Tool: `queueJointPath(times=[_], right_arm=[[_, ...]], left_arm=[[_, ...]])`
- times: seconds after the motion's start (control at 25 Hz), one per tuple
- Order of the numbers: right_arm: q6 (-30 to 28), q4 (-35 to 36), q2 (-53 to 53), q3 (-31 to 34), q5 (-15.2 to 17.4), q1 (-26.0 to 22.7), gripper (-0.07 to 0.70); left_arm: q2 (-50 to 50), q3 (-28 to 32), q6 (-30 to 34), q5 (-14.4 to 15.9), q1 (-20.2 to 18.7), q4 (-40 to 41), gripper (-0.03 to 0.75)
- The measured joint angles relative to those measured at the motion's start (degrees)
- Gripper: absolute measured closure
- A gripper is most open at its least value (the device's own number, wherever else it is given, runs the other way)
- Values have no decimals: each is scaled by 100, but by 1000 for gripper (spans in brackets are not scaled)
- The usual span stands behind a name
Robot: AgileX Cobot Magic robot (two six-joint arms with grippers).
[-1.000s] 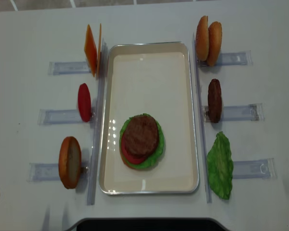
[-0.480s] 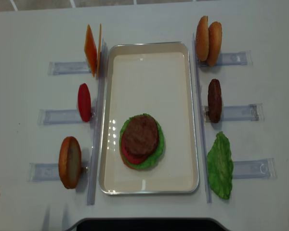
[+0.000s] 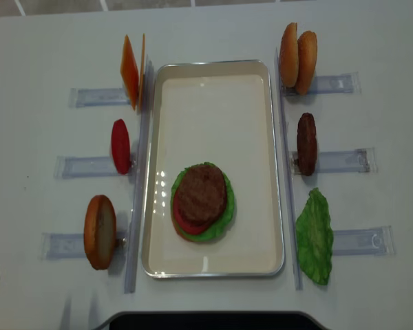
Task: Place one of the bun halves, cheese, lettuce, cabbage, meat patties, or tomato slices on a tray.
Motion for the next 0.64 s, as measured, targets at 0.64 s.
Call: queueJointPath(times=[0.64], right_arm=[[-48, -11, -7, 86, -175, 49, 391]], left_arm=[[0, 0, 0, 0, 0, 0, 325]])
